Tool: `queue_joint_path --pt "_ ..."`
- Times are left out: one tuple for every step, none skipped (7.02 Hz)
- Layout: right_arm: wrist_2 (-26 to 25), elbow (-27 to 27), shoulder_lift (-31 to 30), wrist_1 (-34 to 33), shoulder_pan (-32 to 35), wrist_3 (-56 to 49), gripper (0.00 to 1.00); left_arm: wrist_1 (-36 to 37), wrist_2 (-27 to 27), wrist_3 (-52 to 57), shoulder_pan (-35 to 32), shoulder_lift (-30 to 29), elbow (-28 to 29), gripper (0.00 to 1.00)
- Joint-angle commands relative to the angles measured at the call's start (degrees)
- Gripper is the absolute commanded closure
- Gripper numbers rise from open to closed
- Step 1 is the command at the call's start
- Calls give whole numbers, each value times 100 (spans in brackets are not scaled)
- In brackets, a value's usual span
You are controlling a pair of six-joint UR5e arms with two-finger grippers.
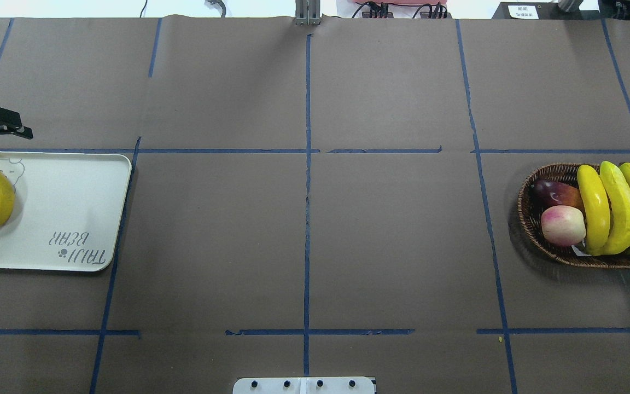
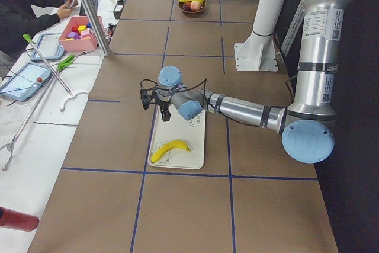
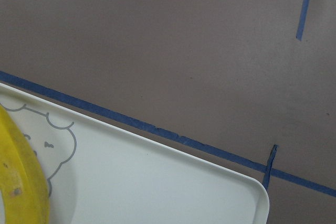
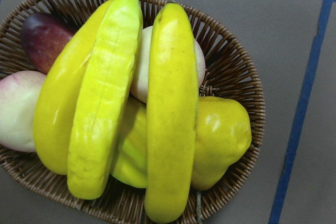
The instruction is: Transfer all bananas from basket to plate
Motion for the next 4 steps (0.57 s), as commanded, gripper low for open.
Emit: queue_joint_path --pt "-14 -127 65 9 -195 0 0 0 8 0 3 9 6 0" --pt "-6 -136 196 -34 -275 9 1 0 8 0 3 9 6 0" --pt "-14 -318 389 -44 -371 1 1 0 8 0 3 9 6 0" --pt "-14 -503 478 0 -372 1 1 0 8 0 3 18 6 0"
